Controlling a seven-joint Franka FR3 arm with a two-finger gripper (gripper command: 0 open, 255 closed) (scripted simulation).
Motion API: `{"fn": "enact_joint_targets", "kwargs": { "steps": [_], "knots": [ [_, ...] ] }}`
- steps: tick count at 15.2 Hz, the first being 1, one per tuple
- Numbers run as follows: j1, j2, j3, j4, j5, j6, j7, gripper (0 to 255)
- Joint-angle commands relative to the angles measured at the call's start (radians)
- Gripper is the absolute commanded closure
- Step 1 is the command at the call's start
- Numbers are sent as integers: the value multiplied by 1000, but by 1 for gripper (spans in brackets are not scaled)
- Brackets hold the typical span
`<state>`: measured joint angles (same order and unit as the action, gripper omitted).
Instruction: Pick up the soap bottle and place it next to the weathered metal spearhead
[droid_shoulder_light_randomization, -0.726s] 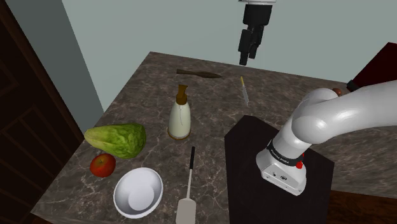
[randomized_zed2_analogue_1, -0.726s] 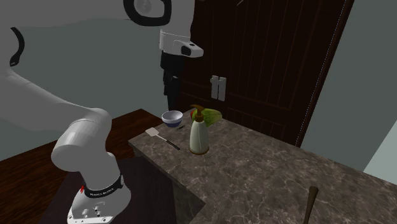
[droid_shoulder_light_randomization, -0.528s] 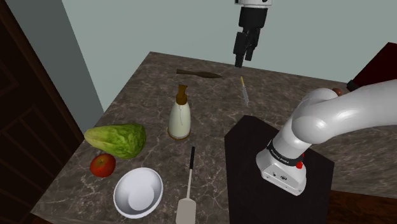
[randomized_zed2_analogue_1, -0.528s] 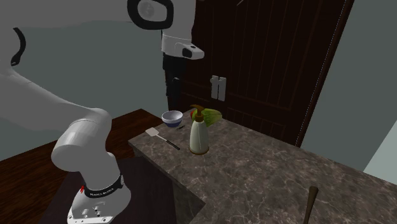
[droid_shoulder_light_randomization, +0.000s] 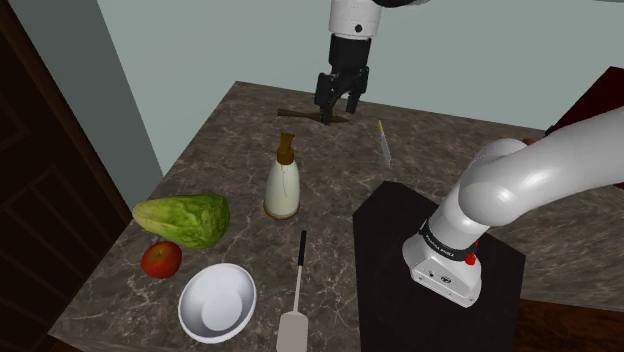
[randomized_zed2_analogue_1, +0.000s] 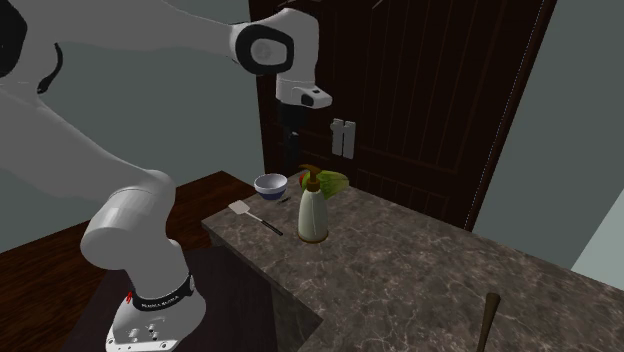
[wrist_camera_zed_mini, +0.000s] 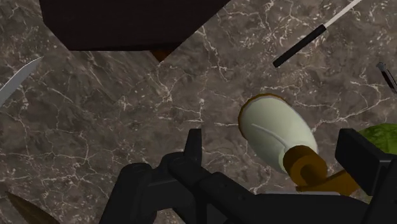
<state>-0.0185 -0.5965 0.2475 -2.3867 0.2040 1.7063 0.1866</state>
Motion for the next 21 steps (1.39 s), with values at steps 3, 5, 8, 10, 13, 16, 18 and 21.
{"fn": "enact_joint_targets", "kwargs": {
  "steps": [3, 5, 8, 10, 13, 16, 18, 21],
  "knots": [
    [-13, 116, 73, 30, 12, 127, 114, 0],
    [-21, 180, 110, 54, 8, 186, 174, 0],
    [-34, 283, 162, 100, -15, 269, 270, 0],
    [-35, 302, 170, 97, -20, 293, 284, 0],
    [-34, 315, 176, 68, -20, 335, 286, 0],
    [-33, 334, 184, 35, -21, 387, 289, 0],
    [-33, 334, 184, 35, -21, 387, 289, 0],
    [-33, 334, 184, 35, -21, 387, 289, 0]
  ]
}}
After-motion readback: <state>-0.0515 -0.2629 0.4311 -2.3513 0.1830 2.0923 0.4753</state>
